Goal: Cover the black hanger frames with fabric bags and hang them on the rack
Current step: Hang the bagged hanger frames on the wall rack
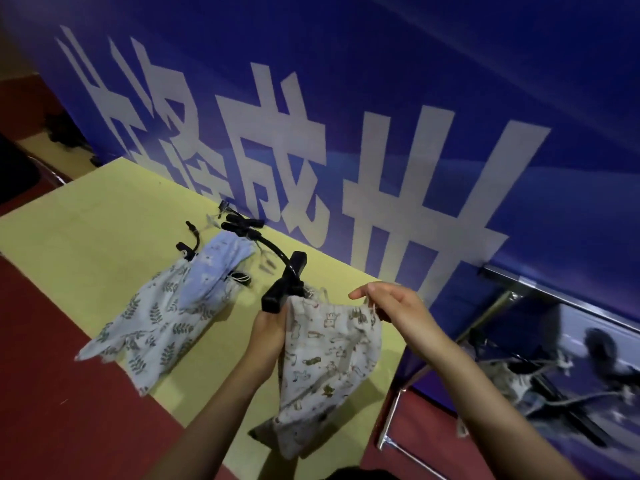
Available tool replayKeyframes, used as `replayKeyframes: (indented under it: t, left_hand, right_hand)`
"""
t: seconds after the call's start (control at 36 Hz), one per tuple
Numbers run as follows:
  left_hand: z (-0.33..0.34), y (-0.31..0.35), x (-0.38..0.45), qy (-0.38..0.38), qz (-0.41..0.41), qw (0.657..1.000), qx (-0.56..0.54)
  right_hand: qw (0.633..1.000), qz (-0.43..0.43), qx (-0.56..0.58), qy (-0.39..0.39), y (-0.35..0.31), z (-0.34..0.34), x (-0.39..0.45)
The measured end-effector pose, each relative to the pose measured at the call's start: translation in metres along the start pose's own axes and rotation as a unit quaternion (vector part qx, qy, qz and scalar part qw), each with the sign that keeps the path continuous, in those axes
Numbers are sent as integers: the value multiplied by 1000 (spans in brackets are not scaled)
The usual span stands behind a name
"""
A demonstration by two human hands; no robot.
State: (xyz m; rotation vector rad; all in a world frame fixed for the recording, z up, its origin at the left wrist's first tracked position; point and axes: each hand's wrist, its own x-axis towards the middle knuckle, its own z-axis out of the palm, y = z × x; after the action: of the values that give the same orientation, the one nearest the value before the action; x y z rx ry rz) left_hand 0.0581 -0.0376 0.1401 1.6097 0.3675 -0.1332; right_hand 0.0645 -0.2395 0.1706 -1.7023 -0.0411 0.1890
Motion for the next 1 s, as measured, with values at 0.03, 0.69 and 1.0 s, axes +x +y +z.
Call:
replayKeyframes:
  t: [0.03,0.69,1.0]
  left_hand:
    - [5,-1,-3,-5,-4,1000,9]
    - [131,-27,-70,-56,-25,996,57]
    - [145,-31,-72,-71,-86,991,70]
  right_hand:
    - [1000,5,13,-10,2,-6,-5]
    - [987,99,52,-115,46,-89,-72]
    - [981,14,185,63,76,-113,-97]
